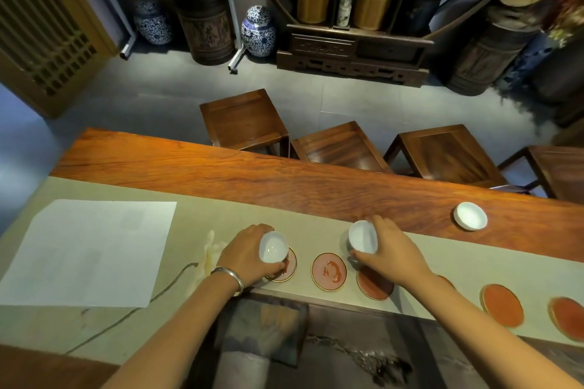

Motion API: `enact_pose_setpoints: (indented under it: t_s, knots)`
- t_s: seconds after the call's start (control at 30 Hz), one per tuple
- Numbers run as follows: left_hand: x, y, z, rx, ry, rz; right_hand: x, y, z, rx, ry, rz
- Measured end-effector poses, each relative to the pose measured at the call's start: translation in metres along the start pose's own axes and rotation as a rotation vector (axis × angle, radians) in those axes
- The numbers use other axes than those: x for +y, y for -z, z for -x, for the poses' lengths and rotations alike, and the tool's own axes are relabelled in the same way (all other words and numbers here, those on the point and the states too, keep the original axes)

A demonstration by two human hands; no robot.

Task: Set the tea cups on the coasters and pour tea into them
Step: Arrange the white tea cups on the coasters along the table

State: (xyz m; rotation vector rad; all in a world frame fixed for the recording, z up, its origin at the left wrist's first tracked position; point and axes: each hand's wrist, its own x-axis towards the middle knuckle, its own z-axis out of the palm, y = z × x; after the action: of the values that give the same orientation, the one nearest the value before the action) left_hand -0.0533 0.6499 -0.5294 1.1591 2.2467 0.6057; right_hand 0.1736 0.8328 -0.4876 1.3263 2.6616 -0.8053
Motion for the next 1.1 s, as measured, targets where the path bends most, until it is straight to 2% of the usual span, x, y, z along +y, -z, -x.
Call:
enact_pose_setpoints:
  t_s: [0.47, 0.67, 0.83, 1.1]
  knots:
    - [0.012, -0.009, 0.013, 0.010, 0.003, 0.045, -0.015, -0.022, 0.019, -0.063, 0.026, 0.008]
    - [0.010, -0.010, 0.012, -0.022, 0.000, 0.030, -0.025, -0.027, 0.023, -0.092, 0.036, -0.003]
    - [0.008, -0.009, 0.017, 0.002, 0.066, 0.076, -0.033, -0.033, 0.025, -0.118, 0.044, 0.025]
    - [-0.006, -0.001, 0.022, -0.018, 0.047, 0.067, -0.039, -0.046, 0.025, -0.112, 0.071, 0.074]
